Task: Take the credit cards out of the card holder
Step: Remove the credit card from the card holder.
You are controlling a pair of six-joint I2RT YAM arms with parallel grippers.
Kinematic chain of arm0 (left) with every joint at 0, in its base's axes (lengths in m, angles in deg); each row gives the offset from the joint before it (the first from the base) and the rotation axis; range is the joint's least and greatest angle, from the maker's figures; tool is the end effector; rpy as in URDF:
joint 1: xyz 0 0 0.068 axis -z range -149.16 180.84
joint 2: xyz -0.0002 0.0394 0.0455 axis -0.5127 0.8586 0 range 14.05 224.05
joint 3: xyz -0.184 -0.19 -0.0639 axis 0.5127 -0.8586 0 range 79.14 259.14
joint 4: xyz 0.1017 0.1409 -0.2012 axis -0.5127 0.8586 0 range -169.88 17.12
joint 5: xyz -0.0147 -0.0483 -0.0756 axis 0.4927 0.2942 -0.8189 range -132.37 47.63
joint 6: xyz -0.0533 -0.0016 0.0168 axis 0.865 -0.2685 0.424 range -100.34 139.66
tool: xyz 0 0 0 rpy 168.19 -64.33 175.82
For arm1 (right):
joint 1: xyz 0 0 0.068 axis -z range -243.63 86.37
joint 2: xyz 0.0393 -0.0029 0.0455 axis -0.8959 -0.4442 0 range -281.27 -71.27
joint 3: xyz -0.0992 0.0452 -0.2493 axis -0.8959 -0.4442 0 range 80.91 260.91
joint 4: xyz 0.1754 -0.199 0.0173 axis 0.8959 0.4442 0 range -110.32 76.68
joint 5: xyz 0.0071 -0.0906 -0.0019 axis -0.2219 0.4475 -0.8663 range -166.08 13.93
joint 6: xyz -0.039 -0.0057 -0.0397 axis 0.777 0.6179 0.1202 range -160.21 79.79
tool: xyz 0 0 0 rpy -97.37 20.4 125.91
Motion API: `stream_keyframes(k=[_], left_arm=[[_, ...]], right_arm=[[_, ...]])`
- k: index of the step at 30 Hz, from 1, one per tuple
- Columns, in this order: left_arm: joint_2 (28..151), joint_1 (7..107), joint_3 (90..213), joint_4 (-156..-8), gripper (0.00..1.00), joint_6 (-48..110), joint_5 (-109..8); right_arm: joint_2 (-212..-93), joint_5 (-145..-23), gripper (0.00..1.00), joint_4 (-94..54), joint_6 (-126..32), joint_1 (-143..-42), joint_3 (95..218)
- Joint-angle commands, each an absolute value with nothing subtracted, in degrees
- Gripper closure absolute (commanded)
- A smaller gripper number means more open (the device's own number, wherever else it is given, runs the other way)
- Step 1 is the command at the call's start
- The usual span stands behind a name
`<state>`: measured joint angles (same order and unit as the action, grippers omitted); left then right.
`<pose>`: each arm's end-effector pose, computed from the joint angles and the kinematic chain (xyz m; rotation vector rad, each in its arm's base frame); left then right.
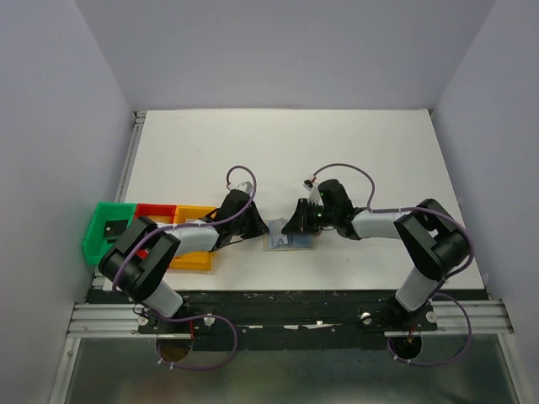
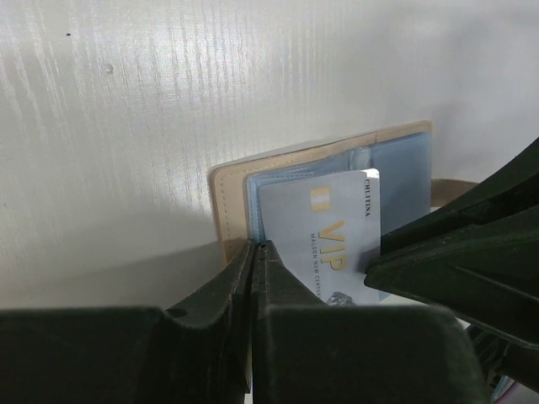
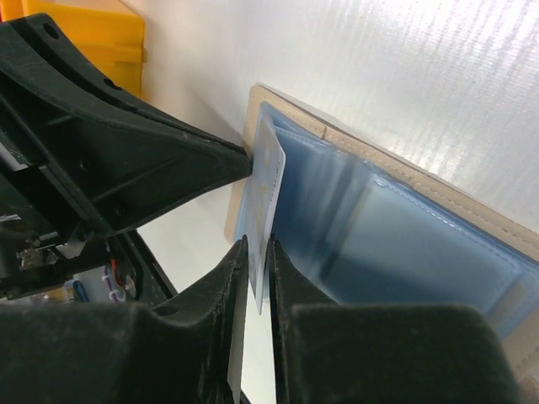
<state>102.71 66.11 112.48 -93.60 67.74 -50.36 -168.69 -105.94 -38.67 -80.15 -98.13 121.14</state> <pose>0.2330 -0.1713 0.1310 -0.1978 2.4539 -0.8635 0.2557 0.1990 0.1297 -0.1960 2.4595 1.2282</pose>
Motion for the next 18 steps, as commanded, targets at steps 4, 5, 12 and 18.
stream_keyframes(k=[4,5,12,18], left_arm=[[104.40,66.44,112.63,-93.42,0.88,67.83,-49.84],[104.49,66.44,112.54,-93.59,0.88,67.91,-49.93],[104.84,66.44,112.19,-94.56,0.91,68.18,-50.46],[104.93,66.44,111.92,-94.91,0.91,68.44,-50.55]], right_arm=[[-171.55,-111.40,0.76,-44.66,-83.10,-98.26,120.90],[-171.90,-111.58,0.75,-45.01,-83.27,-98.26,121.08],[-173.92,-112.81,0.75,-44.93,-84.07,-98.26,121.87],[-175.06,-113.25,0.74,-44.84,-84.33,-98.26,122.66]])
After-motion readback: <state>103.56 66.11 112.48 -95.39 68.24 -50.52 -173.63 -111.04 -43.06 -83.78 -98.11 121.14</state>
